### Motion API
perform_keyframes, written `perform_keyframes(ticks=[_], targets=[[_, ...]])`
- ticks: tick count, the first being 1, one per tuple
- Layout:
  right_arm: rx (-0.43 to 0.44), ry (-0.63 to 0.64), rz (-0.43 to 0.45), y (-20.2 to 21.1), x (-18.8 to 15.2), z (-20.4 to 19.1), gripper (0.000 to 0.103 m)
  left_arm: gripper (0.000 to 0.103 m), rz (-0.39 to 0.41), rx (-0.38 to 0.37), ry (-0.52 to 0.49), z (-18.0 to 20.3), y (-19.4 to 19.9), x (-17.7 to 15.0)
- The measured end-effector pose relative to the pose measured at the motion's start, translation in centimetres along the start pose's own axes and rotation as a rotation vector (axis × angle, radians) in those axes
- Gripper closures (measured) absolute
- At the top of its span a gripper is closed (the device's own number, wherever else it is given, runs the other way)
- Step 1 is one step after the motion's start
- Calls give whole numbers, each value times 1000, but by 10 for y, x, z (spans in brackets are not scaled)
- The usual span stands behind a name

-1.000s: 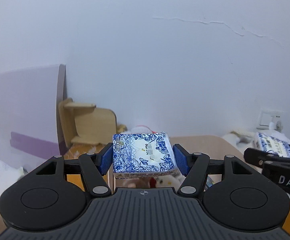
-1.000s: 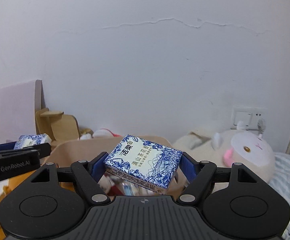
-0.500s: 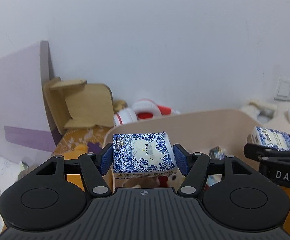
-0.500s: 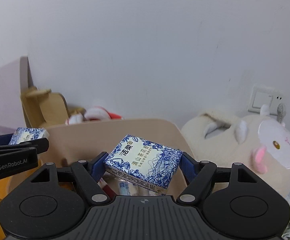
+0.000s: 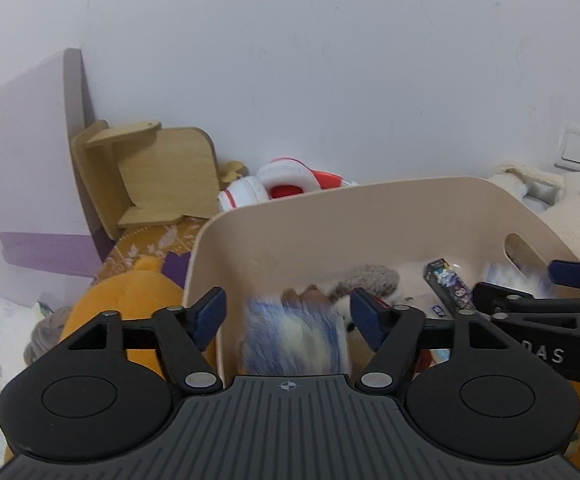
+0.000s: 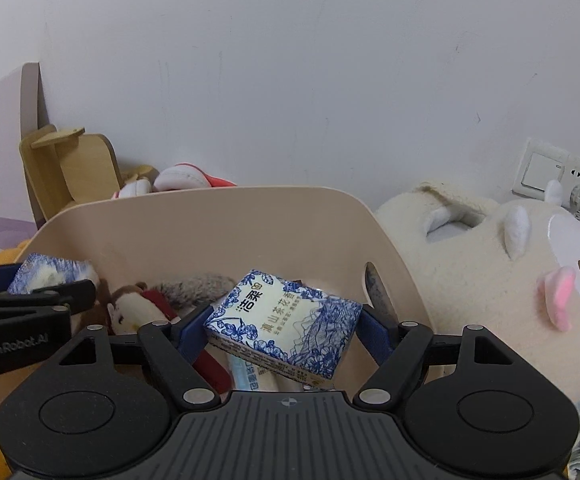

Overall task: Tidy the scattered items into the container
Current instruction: 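Carry both tissue packs over the basket and open both tools to drop them, then move to the black cube with the left tool while the right tool approaches the orange bottle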

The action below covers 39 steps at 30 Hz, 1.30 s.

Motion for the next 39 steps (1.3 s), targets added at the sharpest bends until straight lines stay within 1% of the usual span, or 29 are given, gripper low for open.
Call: perform_keyframes(ticks=[4,11,17,21,24,29,35,37,39], targets=[[6,-33,41,13,3,6,13,19,30,-18,35,-3,14,6],[-3,-63,113,56,7,17,10,18,73,-40,28,2,48,4],[-20,-46,185,108,1,19,2,18,75,-71,19,9,79,-15],[-44,-37,224,142,-14,22,0,17,82,-96,6,16,100,-34],[-60,-33,223,159,-33,24,0,17,86,-117,-2,23,113,-49],[-118,1,204,175,-71,28,0,17,78,-156,-21,34,125,-77],[-114,-53,140,182,-117,38,0,17,40,-204,-43,44,127,-111],[-121,-57,110,181,-131,41,0,17,26,-206,-62,47,125,-121],[-127,-59,86,178,-142,42,0,17,21,-187,-86,48,122,-129]])
Point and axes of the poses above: each gripper's, at about its wrist camera, not at the fingertips, and y roughly against the way its jaws point, z to its right, x to its top, the point moved 9 cm from there along -y, roughly the way its jaws point, and after that the axes turned 5 degrees about z, right-handed, at the moved point
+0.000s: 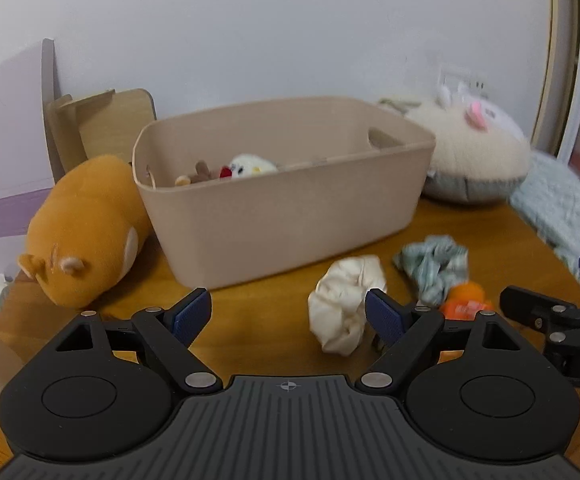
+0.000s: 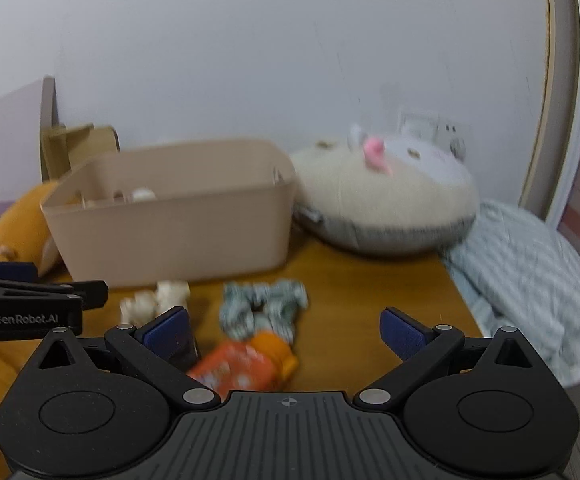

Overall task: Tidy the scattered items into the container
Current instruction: 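Move to the black cube with the left tool while the right tool approaches the orange bottle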

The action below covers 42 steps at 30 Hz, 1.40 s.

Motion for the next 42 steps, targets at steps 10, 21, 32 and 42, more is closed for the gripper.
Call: perform_keyframes(ticks=[10,21,32,42], targets=[[2,20,-78,-24,-24,-13,0,17,-34,-5,-11,-1,-13,-16],[8,-17,-109,-44,-32,-14,0,18,-43,4,18,-6,-18,-20],[26,-70,-143,-48,-31,-11,0,18,-45,30,71,-19,-16,-22],[-6,-101,-169,-52,-42,3,0,18,-39,-2,106,-9,-11,-22]])
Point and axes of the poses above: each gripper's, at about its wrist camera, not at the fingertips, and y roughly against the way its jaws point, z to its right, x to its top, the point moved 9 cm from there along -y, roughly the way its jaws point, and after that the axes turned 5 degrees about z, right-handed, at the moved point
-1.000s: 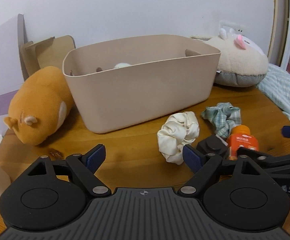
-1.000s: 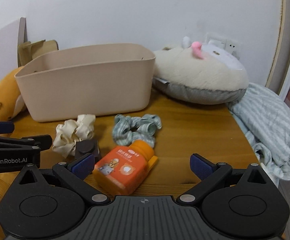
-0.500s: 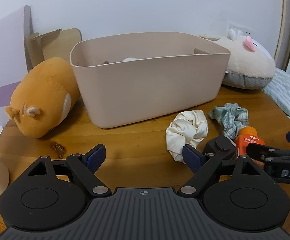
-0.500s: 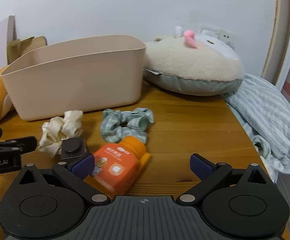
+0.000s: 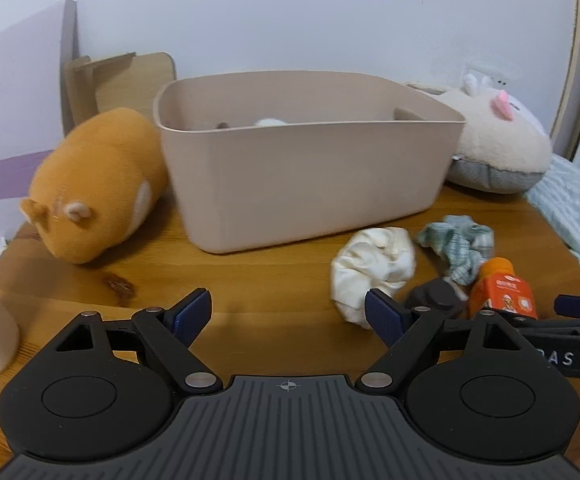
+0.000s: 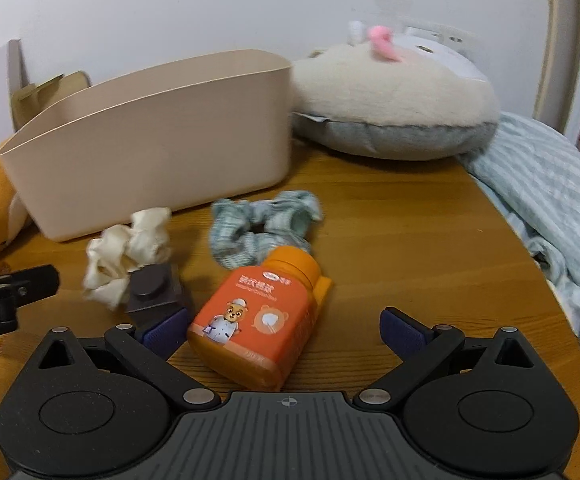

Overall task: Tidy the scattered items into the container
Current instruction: 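Move to the black cube with the left tool while the right tool approaches the orange bottle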

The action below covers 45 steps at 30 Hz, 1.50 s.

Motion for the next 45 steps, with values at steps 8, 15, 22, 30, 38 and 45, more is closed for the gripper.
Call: perform_keyframes(ticks=[8,15,22,30,38,45], targets=[[-37,31,3,3,-1,29,2,18,5,-42,19,49,-5,-6],[-20,39,-5,3,-4,42,1,17,11,3,42,71,-23,-7],[4,59,-4,-6,-3,42,1,17,-27,66,73,75,-37,-12],[24,69,0,-10,-4,43,0,17,-51,142,119,47,-40,-22],[25,87,21,-14,0,37,4,21,-55,130,68,45,-46,-23],[68,98,4,-16,-3,31,31,58,-28,92,-19,52,-47,-19]])
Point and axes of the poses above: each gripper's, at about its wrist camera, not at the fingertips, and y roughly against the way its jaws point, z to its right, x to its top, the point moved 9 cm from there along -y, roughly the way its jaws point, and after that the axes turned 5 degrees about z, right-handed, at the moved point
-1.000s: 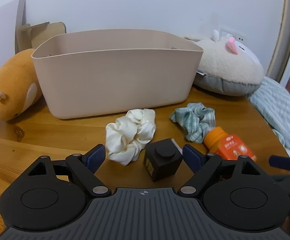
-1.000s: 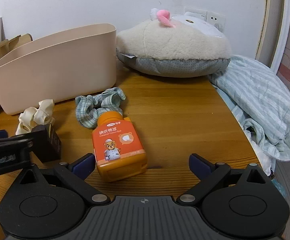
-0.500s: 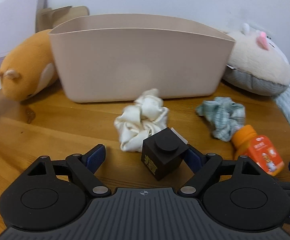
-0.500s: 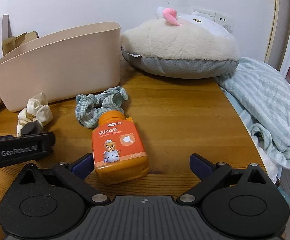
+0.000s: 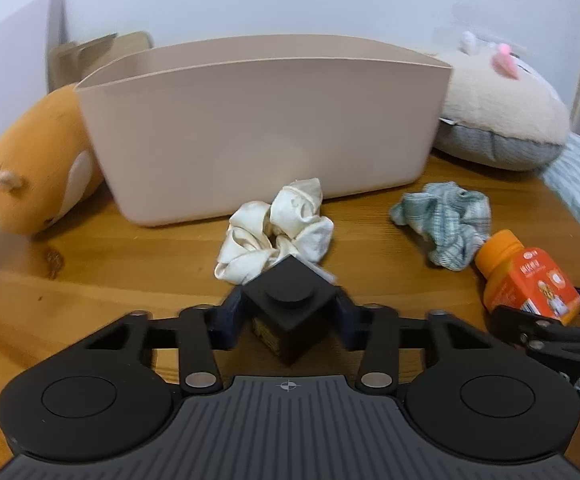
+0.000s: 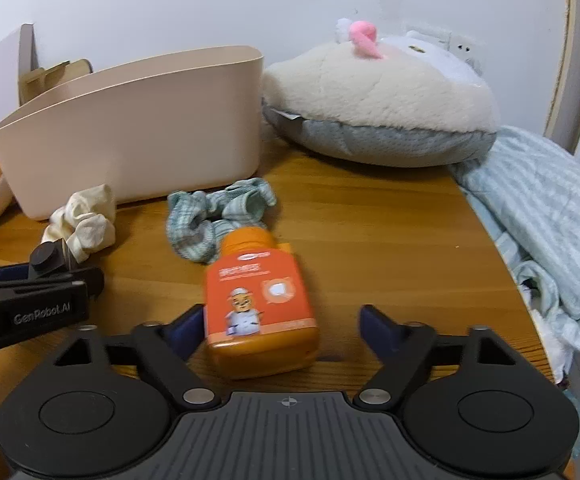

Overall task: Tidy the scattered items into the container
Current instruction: 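Move to the black cube with the left tool while the right tool approaches the orange bottle, then grasp the black cube with the left tool while the right tool grasps the orange bottle, then carry the cube and bottle over the basket and open both tools to drop them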

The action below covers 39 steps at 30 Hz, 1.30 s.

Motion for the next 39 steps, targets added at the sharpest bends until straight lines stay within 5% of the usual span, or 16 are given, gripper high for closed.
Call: perform_keyframes(ticks=[4,39], targets=[[5,3,-6,-1,-1,-2,53,58,6,-20,-8,-1,2,-2],[10,-5,175,73,34,-26,53,59,122,-70,91,-42,81,23]])
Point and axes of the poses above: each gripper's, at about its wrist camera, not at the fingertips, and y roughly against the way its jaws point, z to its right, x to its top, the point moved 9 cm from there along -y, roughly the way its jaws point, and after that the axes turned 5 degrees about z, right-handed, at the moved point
